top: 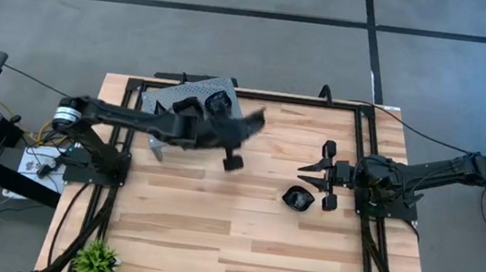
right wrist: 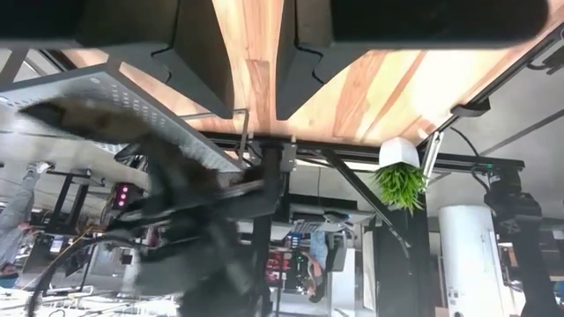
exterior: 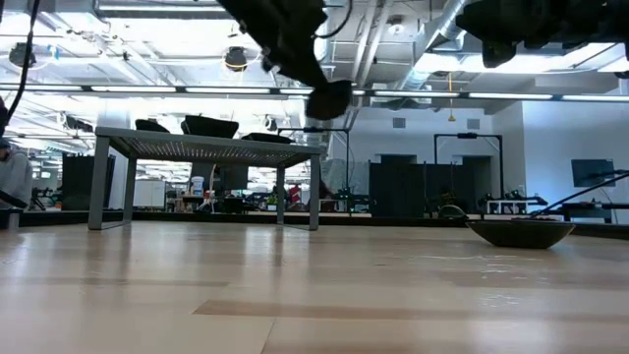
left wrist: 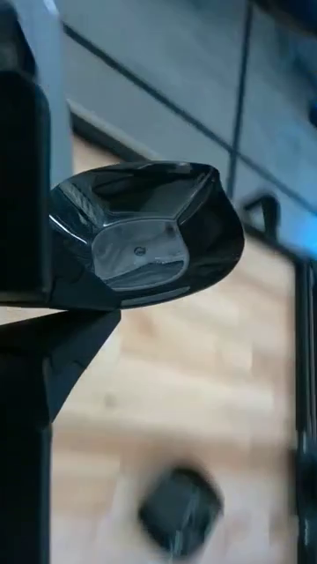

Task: Pick & Place Mini shaped plates
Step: Stack the black leaf plate on top of the black leaf plate on the shelf

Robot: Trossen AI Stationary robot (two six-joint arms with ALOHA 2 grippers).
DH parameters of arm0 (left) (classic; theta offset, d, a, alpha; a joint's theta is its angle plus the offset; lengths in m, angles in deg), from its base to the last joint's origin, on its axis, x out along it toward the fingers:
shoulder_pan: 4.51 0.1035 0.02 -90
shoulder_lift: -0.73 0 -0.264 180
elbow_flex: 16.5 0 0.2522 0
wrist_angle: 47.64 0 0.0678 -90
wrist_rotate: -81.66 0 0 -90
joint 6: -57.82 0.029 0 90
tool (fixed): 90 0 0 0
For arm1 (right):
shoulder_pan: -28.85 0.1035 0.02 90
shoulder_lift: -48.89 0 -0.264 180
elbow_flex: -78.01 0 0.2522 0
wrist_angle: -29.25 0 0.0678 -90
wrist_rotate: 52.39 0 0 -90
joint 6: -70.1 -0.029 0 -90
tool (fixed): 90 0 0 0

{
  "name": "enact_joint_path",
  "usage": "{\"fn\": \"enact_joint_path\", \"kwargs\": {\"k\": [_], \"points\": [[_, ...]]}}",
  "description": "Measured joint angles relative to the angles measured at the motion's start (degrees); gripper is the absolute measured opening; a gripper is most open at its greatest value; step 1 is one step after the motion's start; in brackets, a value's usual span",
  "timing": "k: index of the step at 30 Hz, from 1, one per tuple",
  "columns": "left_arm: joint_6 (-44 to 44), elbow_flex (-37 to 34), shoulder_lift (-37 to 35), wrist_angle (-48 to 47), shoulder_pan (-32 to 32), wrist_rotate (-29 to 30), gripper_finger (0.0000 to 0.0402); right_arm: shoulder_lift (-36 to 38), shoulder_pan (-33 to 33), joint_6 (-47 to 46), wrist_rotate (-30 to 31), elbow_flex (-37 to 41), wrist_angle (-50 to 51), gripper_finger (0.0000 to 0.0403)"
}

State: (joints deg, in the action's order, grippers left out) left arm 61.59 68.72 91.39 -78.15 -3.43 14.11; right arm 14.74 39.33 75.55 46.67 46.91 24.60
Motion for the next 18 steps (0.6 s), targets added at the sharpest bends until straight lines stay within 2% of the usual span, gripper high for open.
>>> {"fn": "enact_joint_path", "kwargs": {"k": [5,14,18], "points": [[-7.6,0.0,-2.1,-2.8,3.3,9.7,0.0007,0.0,0.0,-0.1,0.0,0.0,0.8,0.0082],[-12.4,0.0,-3.1,-13.0,6.1,10.5,0.0007,0.0,0.0,-2.7,0.0,0.0,2.6,0.0082],[-13.2,-1.1,-3.1,-13.2,7.1,11.7,0.001,0.0,0.0,-3.0,0.0,0.0,2.8,0.0082]]}}
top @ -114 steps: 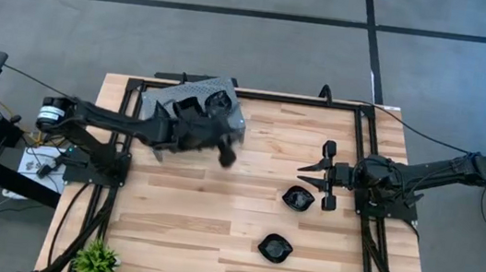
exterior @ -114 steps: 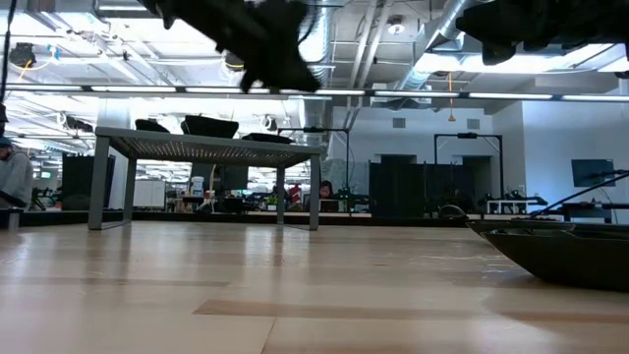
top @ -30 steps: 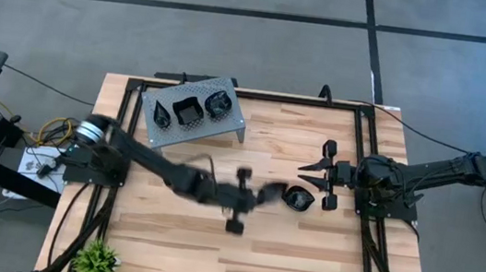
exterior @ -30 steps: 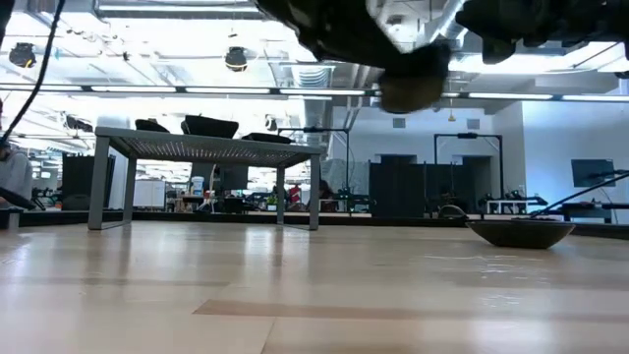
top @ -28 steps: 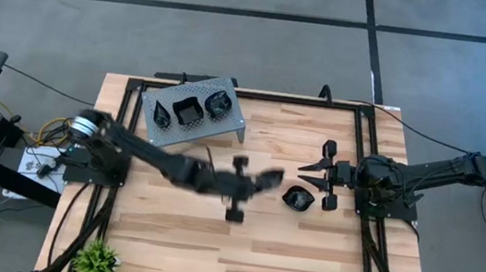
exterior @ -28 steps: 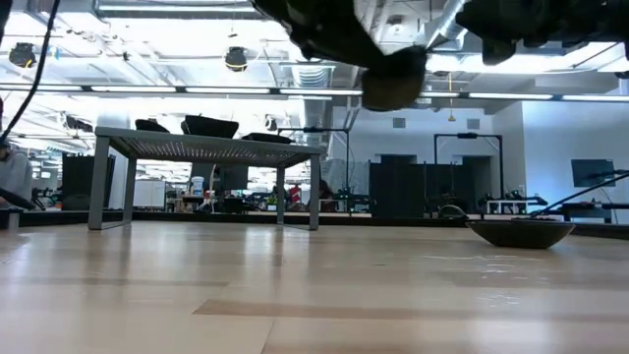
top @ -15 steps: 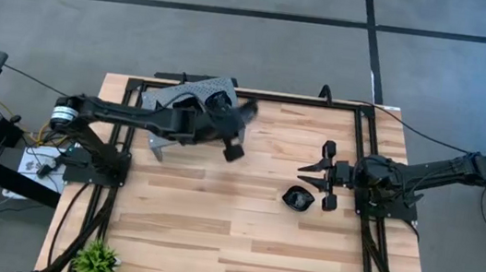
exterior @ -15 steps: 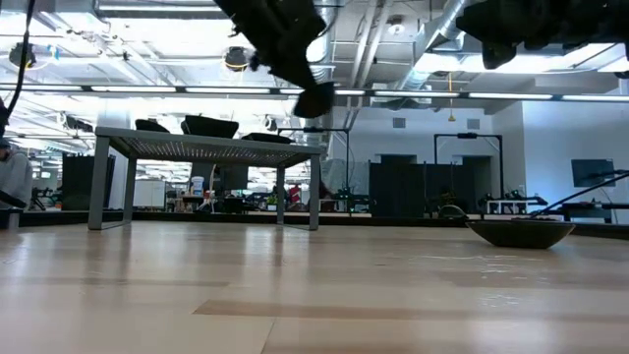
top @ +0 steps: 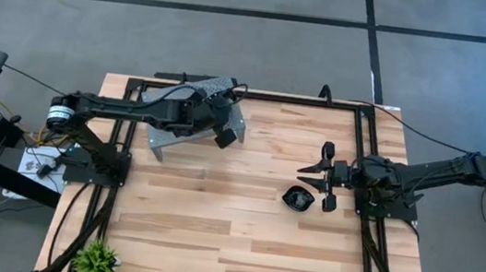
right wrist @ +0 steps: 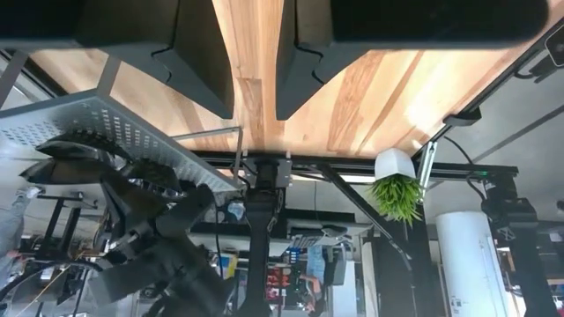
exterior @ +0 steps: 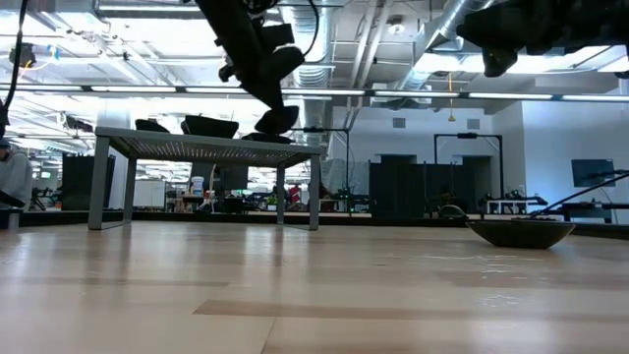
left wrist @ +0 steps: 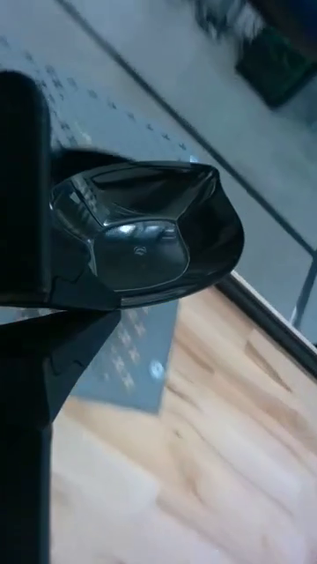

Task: Pick & Place Mini shaped plates
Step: Stack the black leaf plate on top of the black leaf plate on the shelf

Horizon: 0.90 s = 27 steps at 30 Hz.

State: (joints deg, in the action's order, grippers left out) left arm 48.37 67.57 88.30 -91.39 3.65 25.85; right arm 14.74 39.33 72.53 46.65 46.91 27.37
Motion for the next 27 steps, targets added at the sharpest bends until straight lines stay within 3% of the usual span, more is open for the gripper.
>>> {"fn": "enact_joint_path", "kwargs": {"k": [4,20,27], "points": [[0.4,-2.4,0.0,0.0,1.1,3.7,0.0007,0.0,0.0,0.0,0.0,0.0,0.0,0.0082],[2.0,-4.7,-0.4,1.4,0.3,3.7,0.005,0.0,0.0,1.1,0.0,0.0,-0.1,0.0082],[2.1,-4.7,-2.2,10.4,-5.1,2.7,0.0071,0.0,-0.3,3.9,0.0,0.0,-0.6,0.0082]]}}
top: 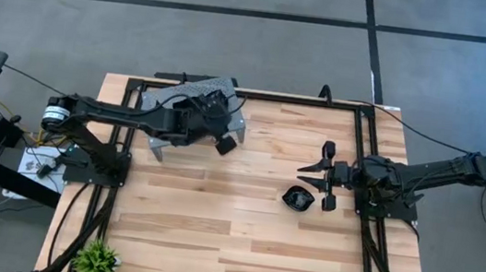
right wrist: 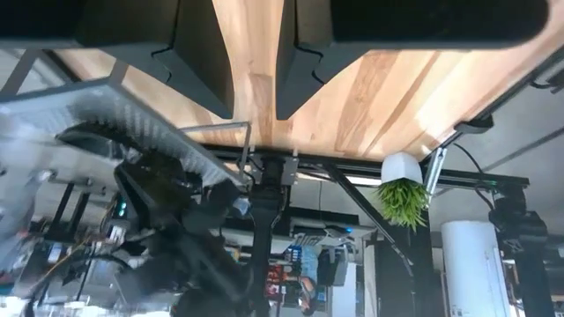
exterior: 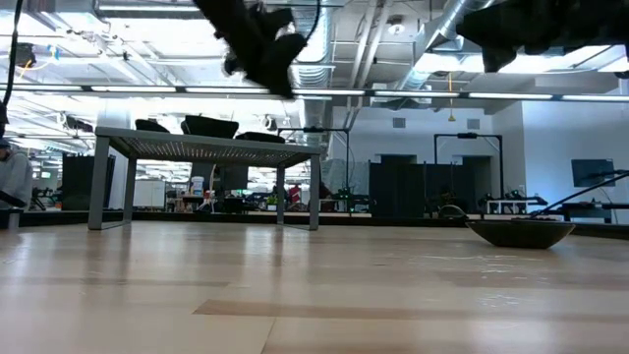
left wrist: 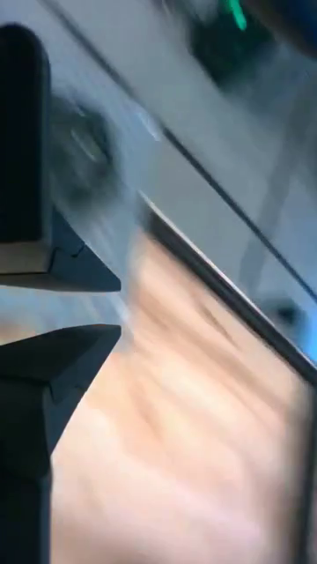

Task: Pick & Place Mini shaped plates
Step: Stack the black leaf plate on top of the black leaf plate on the shelf

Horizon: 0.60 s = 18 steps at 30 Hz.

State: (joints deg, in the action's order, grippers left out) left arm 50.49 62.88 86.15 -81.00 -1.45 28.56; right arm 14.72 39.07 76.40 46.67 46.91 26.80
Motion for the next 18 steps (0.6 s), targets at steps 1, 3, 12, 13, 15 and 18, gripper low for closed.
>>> {"fn": "enact_joint_path", "kwargs": {"k": [1,3,12,13,15,18], "points": [[0.0,0.0,0.0,3.7,-1.2,-2.3,0.0071,0.0,0.0,0.7,0.0,0.0,-0.2,0.0082],[1.9,0.1,0.0,9.6,-3.9,-9.9,0.0069,0.0,-0.3,1.7,0.0,0.0,-0.5,0.0082],[11.6,0.1,9.8,28.2,-18.0,-22.4,0.0067,0.0,-2.0,1.7,0.0,0.0,-2.6,0.0082],[12.8,0.1,11.9,30.7,-19.2,-22.4,0.0071,0.0,-2.2,1.7,0.0,0.0,-2.5,0.0082],[14.7,0.0,16.3,36.5,-21.0,-22.6,0.008,0.0,-2.6,1.7,0.0,0.0,-2.5,0.0082],[15.5,0.0,22.0,42.6,-21.9,-22.6,0.0098,0.0,-2.9,1.0,0.0,0.0,-2.3,0.0082]]}}
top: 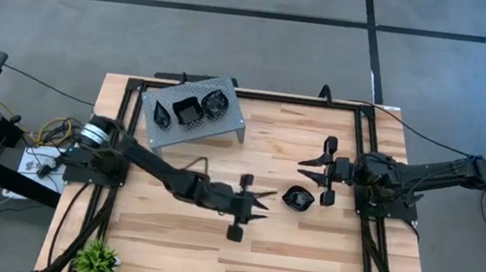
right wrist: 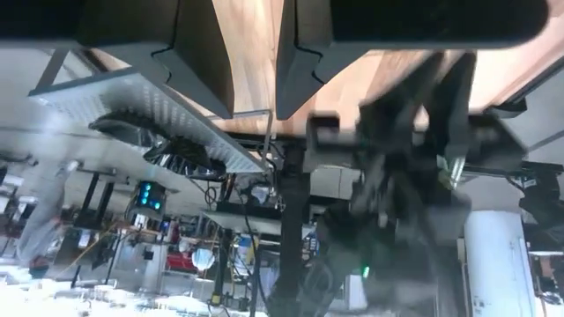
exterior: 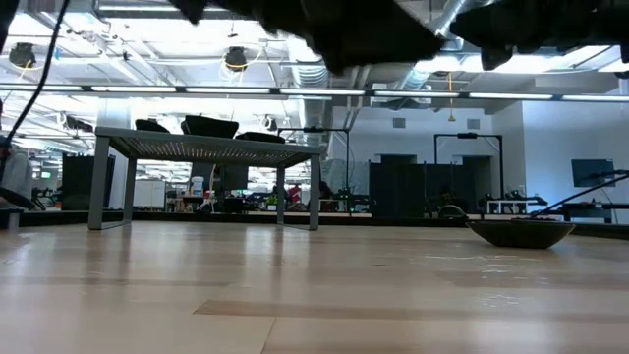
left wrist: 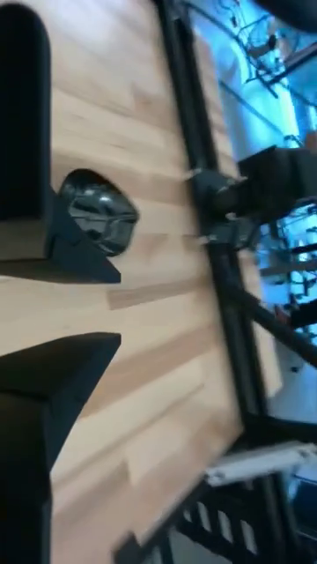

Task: Pick & Place Mini shaped plates
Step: Stack the black leaf plate on top of the black leaf plate on the shelf

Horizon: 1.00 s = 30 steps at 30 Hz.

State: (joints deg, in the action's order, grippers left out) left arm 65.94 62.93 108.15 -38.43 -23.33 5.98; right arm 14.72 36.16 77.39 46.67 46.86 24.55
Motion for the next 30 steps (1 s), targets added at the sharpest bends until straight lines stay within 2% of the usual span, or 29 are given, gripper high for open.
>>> {"fn": "enact_joint_path", "kwargs": {"k": [4,8,13,18,24,30], "points": [[-2.4,0.0,3.6,-0.1,1.0,1.7,0.0126,0.0,0.7,-2.3,-1.9,0.0,5.7,0.0082],[-4.1,0.0,4.1,0.0,2.7,1.9,0.0144,-0.8,2.7,-5.1,-2.1,0.0,11.5,0.0082],[-5.5,0.0,3.4,-0.5,3.0,1.9,0.0146,-4.6,5.3,-15.9,-1.6,0.0,21.0,0.0082],[-5.4,0.0,2.9,-1.8,2.8,1.7,0.0138,-10.3,11.2,-24.4,-3.4,0.1,23.1,0.0082],[-5.4,0.0,2.9,-2.5,2.9,1.7,0.0135,-17.6,18.5,-20.5,1.8,0.0,22.6,0.0082],[-5.4,0.0,2.9,-2.8,2.9,1.7,0.0135,-23.7,22.6,-22.1,6.0,0.0,22.7,0.0082]]}}
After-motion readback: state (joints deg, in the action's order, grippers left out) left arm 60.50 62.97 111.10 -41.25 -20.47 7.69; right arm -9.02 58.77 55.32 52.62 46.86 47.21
